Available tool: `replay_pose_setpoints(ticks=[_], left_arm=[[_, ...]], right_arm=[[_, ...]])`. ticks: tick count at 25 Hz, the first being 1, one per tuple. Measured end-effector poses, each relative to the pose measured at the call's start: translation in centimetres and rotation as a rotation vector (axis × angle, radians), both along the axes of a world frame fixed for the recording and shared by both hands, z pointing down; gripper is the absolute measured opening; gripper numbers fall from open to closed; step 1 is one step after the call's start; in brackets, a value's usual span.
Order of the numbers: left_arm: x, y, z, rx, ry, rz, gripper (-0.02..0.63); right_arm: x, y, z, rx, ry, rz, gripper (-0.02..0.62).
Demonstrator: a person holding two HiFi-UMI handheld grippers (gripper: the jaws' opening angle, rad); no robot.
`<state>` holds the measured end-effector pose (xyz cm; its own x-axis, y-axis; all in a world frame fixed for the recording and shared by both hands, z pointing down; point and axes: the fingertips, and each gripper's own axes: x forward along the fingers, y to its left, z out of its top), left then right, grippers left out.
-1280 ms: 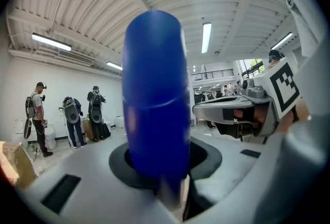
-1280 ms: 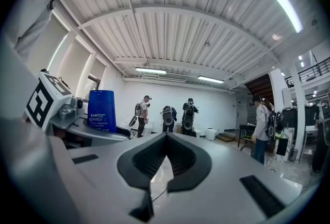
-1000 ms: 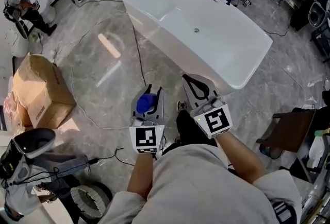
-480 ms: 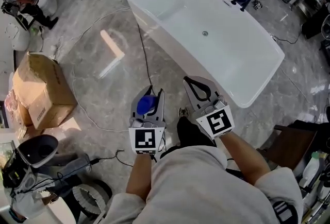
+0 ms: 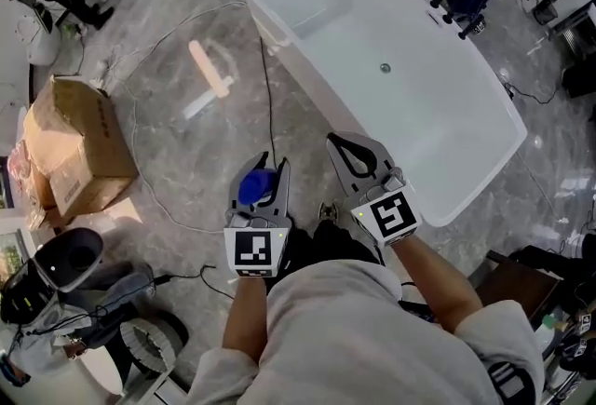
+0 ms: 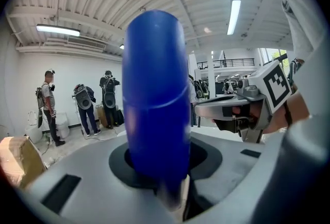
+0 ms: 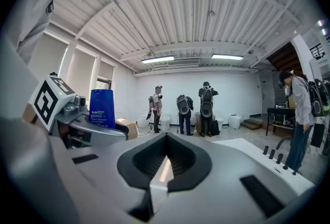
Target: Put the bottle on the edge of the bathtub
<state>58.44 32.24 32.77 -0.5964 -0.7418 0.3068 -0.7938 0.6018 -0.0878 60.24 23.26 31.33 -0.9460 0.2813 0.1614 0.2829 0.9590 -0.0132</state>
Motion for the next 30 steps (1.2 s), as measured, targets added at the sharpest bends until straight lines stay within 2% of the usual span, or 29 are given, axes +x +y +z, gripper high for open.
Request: replay_pose_setpoints(ticks=[3,7,13,16,20,25,30], left_arm=[[-1.3,0.3,0.2,-0.008,0.015,-0.026,0.127],[-3.7,0.1,-0.5,-0.022,-0.001,-0.049,0.127],[-8.3,-0.5,0.1,-0.039,0.0,-0.047,0.127],[-12.2,-0.7,0.3,-0.033,-0.009,-0.03,0.127],[-17.2,-0.6,1.3,-0.015,0.02,0.022,0.127],[-23.5,-1.2,1.1,-0.019,0.022,0.095,0.127],[-30.8,-0.3,0.9,-0.03,0.011,0.144,0.127]], right_arm=[[-1.6,0.0,0.3,-0.012,0.01,-0.024,0.006],[-4.4,-0.5,-0.1,-0.005,-0.007,-0.055,0.006],[-8.5,-0.8,0.0,0.014,0.005,-0.052,0.006],[-12.3,-0.6,0.3,0.028,0.011,-0.053,0.006],[-16.6,-0.8,0.7,0.093,0.02,-0.029,0.006],[-22.0,-1.8,1.1,0.1,0.064,0.021,0.006],[-28.8,-0.7,1.8,0.086,0.087,0.037,0.006]])
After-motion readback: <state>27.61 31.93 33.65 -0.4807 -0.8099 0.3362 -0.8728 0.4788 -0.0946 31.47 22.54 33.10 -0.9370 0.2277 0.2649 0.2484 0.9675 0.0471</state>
